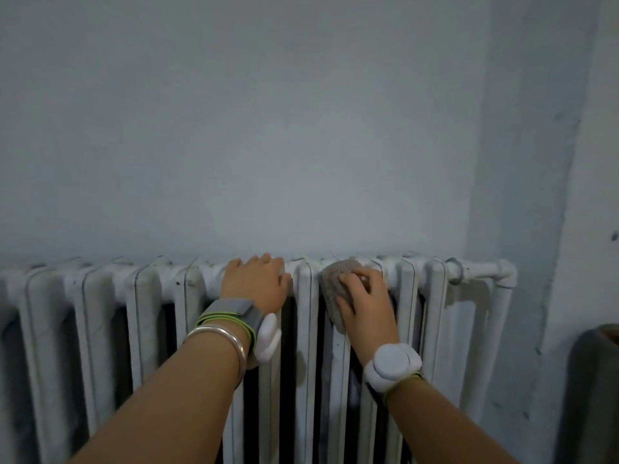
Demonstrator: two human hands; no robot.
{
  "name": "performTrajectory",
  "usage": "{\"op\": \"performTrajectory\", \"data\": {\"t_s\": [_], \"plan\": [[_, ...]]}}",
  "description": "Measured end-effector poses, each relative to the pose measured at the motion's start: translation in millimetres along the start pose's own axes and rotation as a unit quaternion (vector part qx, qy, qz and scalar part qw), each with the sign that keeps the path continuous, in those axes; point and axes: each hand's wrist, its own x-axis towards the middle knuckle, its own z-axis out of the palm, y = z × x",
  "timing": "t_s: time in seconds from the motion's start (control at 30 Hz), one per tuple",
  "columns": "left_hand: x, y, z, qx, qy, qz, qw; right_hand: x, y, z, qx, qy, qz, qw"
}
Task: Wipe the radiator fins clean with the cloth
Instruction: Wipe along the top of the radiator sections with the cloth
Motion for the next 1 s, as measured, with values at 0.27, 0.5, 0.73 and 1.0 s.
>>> {"op": "performTrajectory", "data": {"t_s": [0.27, 0.5, 0.73, 1.0], "plan": [[-3, 2, -1, 0.010, 0.004, 0.003, 1.000, -53, 18, 5, 0.018, -0.088, -0.002, 0.996], [-5, 1, 0, 0.006, 0.016, 0.007, 1.000, 6, -3, -23, 0.085, 0.021, 0.061, 0.994], [-6, -1, -2, 0.011, 0.015, 0.008, 1.000, 101, -7, -8, 0.003, -0.060, 0.082, 0.995], [-5, -4, 4, 0.016, 0.031, 0.008, 0.999, 127, -15, 21, -0.154, -0.382, 0.106, 0.905]]}}
